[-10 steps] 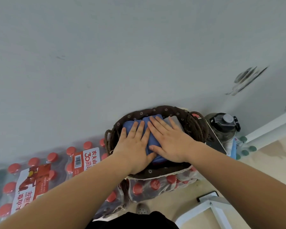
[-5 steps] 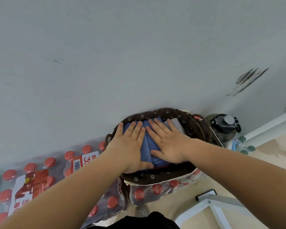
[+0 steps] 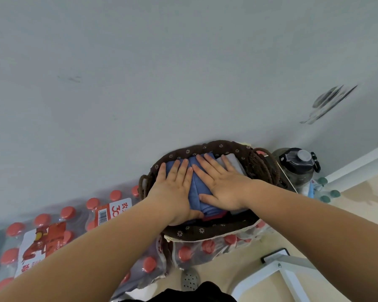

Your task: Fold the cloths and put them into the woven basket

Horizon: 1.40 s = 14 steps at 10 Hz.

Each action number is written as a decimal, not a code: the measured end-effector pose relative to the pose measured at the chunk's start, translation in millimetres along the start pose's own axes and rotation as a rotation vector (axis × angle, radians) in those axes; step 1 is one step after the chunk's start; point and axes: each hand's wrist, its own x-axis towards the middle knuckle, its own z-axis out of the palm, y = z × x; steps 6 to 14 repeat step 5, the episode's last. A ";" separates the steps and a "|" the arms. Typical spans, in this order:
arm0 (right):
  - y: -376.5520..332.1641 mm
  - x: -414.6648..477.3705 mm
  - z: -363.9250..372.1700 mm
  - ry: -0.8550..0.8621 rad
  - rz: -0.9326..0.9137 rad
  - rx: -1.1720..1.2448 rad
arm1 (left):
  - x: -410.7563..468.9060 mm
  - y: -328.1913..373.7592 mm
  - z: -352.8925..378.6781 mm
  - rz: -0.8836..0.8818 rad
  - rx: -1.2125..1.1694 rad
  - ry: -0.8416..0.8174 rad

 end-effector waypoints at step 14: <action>-41.7 -52.6 -40.6 0.302 0.169 0.195 | -82.1 -27.3 -26.4 -0.058 -0.046 0.426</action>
